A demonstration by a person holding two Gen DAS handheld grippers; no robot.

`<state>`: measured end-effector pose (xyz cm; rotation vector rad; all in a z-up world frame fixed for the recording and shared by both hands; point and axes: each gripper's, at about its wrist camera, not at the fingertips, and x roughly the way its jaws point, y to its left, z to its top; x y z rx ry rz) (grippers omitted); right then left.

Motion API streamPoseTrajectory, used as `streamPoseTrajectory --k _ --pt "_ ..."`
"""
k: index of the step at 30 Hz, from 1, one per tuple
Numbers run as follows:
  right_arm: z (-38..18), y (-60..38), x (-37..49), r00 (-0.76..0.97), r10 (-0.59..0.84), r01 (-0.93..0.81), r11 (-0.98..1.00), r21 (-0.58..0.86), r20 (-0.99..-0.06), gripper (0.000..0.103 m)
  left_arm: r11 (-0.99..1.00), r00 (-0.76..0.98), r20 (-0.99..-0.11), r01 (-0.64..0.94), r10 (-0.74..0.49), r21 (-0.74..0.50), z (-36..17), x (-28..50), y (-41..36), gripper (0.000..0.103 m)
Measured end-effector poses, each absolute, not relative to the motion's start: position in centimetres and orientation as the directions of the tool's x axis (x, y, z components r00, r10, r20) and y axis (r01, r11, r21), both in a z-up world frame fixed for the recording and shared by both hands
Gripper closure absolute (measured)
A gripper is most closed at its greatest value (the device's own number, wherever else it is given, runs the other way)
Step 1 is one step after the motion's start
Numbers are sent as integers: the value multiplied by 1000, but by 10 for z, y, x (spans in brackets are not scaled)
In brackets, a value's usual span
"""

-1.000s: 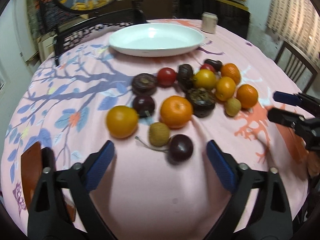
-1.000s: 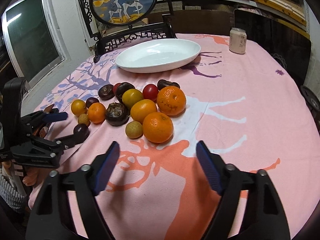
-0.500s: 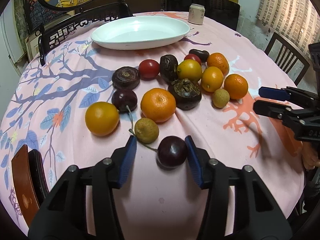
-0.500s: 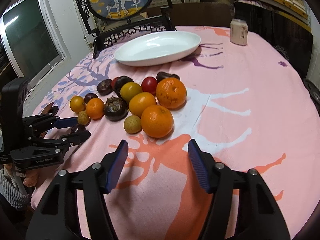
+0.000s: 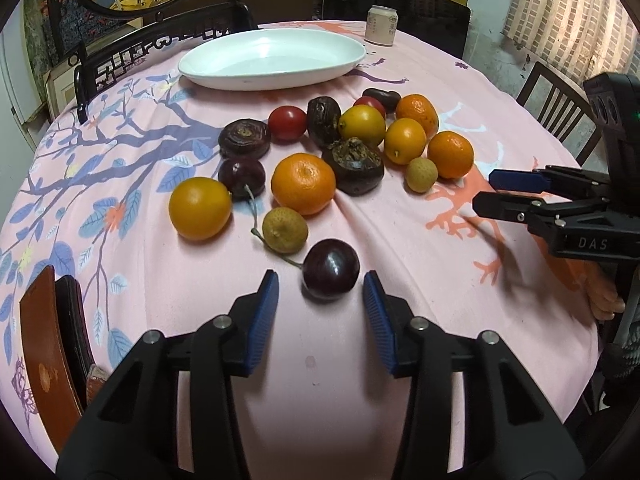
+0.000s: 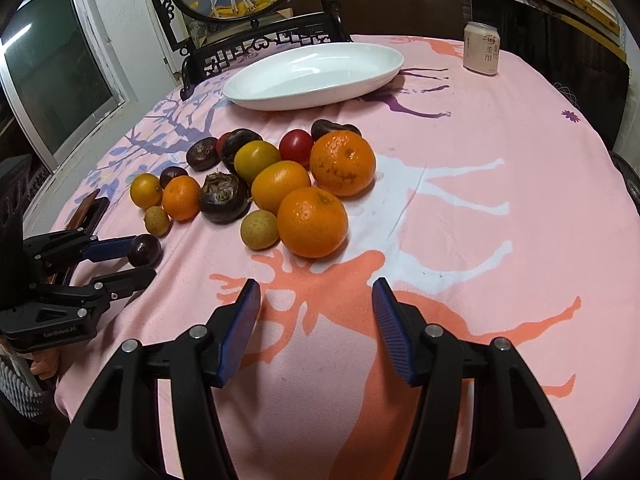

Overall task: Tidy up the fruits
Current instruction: 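Grasp the dark stemmed cherry with the left tool while the right tool grasps a tangerine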

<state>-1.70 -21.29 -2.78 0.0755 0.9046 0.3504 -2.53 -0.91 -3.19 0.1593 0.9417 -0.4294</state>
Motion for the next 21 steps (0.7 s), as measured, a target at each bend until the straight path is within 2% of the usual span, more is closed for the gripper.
streamPoseTrajectory --k 7,8,9,15,21 --pt "-25 -216 -17 573 342 -260 938 230 -745 43 900 525 -806 436 -274 -22 -33 -19 -21 69" --pt "-25 -216 -16 573 342 -258 938 232 -745 43 899 526 -806 438 -271 -16 -33 -20 -21 74" --pt "-25 -216 -16 574 343 -256 938 235 -744 43 897 523 -806 442 -275 -20 -32 -22 -21 75" --pt "-25 -215 -12 571 345 -253 937 240 -745 43 900 520 -795 429 -312 -72 -30 -26 -11 75" --pt "-24 -212 9 550 347 -245 937 250 -760 43 910 567 -762 408 -314 -72 -14 -23 -3 75"
